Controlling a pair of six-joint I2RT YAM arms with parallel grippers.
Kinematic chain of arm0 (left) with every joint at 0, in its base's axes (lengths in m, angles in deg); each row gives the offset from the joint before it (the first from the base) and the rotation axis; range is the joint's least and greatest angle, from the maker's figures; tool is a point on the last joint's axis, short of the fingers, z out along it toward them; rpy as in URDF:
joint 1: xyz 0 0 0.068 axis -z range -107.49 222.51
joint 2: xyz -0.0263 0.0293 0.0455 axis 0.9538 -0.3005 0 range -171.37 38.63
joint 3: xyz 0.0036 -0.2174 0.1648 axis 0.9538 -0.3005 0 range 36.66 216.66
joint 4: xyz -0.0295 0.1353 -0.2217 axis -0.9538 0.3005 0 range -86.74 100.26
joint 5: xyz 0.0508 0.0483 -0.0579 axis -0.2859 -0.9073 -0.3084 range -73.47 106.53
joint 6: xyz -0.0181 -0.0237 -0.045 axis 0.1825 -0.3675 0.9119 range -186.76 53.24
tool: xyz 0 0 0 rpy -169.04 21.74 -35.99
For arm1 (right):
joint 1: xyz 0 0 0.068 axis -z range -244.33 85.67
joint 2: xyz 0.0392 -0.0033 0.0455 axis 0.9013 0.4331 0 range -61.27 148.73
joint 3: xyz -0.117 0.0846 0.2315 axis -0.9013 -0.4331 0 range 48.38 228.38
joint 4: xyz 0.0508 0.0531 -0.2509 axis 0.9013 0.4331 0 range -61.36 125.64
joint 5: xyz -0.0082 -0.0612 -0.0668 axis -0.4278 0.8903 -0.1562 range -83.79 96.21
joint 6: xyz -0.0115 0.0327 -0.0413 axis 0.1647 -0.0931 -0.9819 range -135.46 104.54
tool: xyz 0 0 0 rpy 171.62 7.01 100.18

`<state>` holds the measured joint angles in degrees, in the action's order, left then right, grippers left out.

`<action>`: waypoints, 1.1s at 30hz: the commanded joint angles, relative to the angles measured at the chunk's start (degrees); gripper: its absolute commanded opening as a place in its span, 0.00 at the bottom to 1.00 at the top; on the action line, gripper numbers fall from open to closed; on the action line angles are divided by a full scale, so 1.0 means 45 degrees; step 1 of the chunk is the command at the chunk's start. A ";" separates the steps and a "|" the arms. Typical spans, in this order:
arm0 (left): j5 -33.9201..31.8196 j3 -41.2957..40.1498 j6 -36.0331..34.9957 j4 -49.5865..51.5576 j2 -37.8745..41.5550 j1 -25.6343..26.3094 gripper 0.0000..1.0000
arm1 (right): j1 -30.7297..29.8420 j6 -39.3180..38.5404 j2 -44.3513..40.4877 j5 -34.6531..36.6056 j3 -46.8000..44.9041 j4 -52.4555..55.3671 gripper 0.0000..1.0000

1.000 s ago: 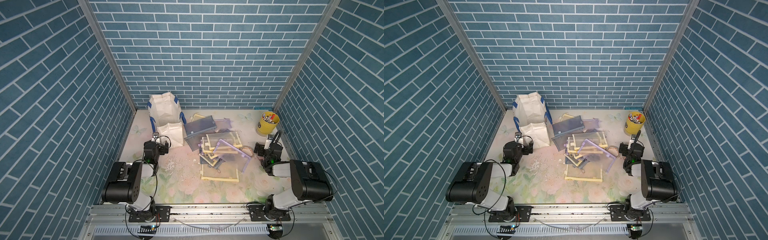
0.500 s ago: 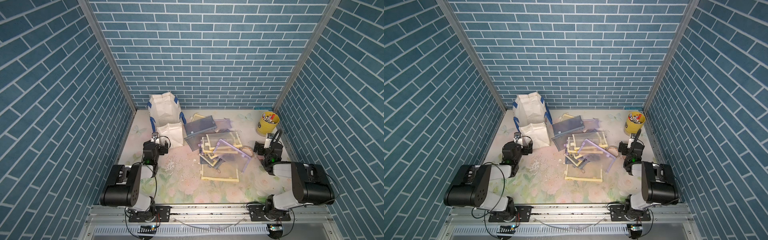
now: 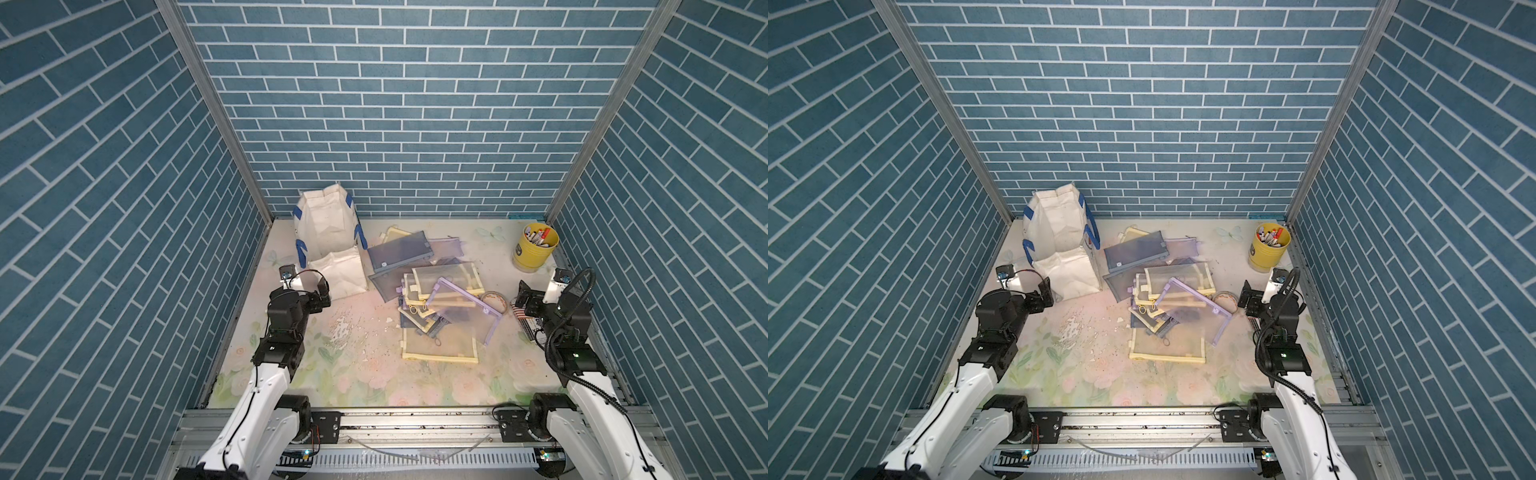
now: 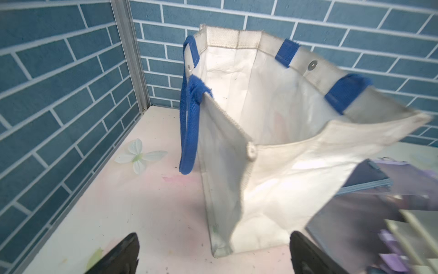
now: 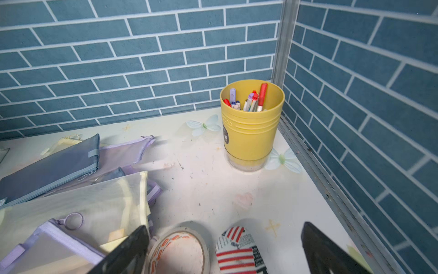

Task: Put the pencil pouch into the canvas bag
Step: Pick up the pencil pouch.

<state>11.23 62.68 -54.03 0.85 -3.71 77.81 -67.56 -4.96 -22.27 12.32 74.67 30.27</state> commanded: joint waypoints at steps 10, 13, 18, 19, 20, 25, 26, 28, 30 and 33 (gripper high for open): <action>0.2454 0.0522 0.4767 0.5749 0.1896 0.2803 0.99 | -0.0815 0.2810 0.5220 -0.1632 0.6720 0.8196 0.98; 0.2086 0.0193 0.5098 0.5692 0.1612 0.4811 0.99 | -0.1384 0.2824 0.6711 -0.1770 0.7796 0.8505 0.98; 0.1833 0.0829 0.5743 0.4132 -0.1337 0.7900 0.99 | -0.1598 0.3318 0.9039 -0.2957 0.9233 0.9308 0.99; 0.1986 0.1210 0.5730 0.3833 -0.2167 0.8207 0.99 | -0.1593 0.3330 0.9458 -0.3202 0.9340 0.9263 0.99; 0.2225 0.1796 0.5475 0.3693 -0.3246 0.8460 0.99 | -0.1620 0.3349 0.9877 -0.3556 0.9432 0.9100 0.99; 0.2718 0.5205 0.4490 0.4767 -0.7244 0.8607 0.99 | -0.1710 0.3240 1.1462 -0.5954 0.9937 0.8046 0.98; 0.2742 0.5780 0.4430 0.5014 -0.7751 0.8600 0.99 | -0.1711 0.2981 1.1694 -0.6384 1.0029 0.8047 0.98; 0.3093 0.6672 0.4412 0.5244 -0.8556 0.8550 0.98 | -0.1705 0.2417 1.2089 -0.6736 1.0116 0.8311 0.96; 0.3655 0.7381 0.4851 0.5230 -0.9241 0.8534 0.97 | -0.1688 0.1869 1.2492 -0.7156 1.0101 0.8640 0.95; 0.4881 0.7809 0.5966 0.4268 -1.0109 0.8533 0.96 | -0.1686 0.1411 1.2722 -0.7505 1.0081 0.8980 0.95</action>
<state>27.75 96.63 -30.73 21.04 -46.62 116.26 -74.94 5.11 34.23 -17.08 117.40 67.62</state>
